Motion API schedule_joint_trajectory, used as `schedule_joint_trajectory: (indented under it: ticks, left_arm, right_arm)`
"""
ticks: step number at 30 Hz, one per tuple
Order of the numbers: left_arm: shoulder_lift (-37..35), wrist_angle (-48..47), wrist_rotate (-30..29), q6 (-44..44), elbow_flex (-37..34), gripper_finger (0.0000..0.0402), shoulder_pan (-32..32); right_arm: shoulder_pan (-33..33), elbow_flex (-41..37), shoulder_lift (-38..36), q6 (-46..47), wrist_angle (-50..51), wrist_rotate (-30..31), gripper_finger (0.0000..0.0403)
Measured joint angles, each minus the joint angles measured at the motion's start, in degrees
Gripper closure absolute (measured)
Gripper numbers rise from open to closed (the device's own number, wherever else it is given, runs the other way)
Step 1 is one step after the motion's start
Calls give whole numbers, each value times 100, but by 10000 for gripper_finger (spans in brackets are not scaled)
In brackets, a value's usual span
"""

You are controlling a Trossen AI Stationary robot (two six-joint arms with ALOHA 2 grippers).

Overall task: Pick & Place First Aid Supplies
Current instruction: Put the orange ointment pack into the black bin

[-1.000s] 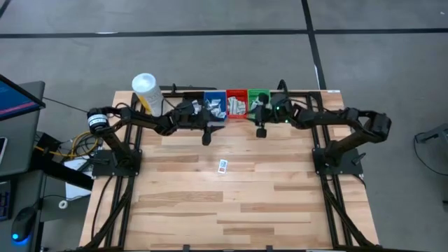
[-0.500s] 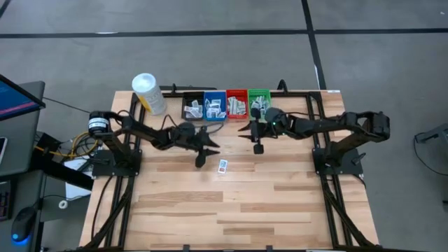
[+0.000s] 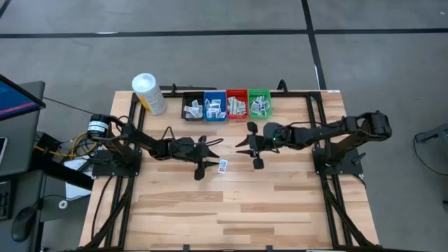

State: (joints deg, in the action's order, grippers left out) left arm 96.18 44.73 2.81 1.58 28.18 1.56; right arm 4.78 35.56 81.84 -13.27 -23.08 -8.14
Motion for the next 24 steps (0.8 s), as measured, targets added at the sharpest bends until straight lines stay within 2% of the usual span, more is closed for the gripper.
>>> schedule_joint_trajectory:
  ticks: [4, 9, 13, 19, 24]
  left_arm:
    - [0, 15, -28, -21, 0, 270, 4]
    - [0, 31, -749, 66, 0, 269, 196]
    - [0, 118, -906, 100, 0, 259, 409]
    - [18, 180, -1127, 98, 2, 228, 612]
    - [487, 393, -1161, -36, 63, 209, 569]
  right_arm:
    - [-335, -1, 0, 126, 8, 457, 310]
    - [-689, -1, 0, 271, 6, 902, 310]
    - [-877, -1, 0, 449, 8, 1258, 310]
    - [-1018, -1, 0, 665, 10, 1423, 310]
    - [-1043, -1, 0, 874, 10, 1423, 310]
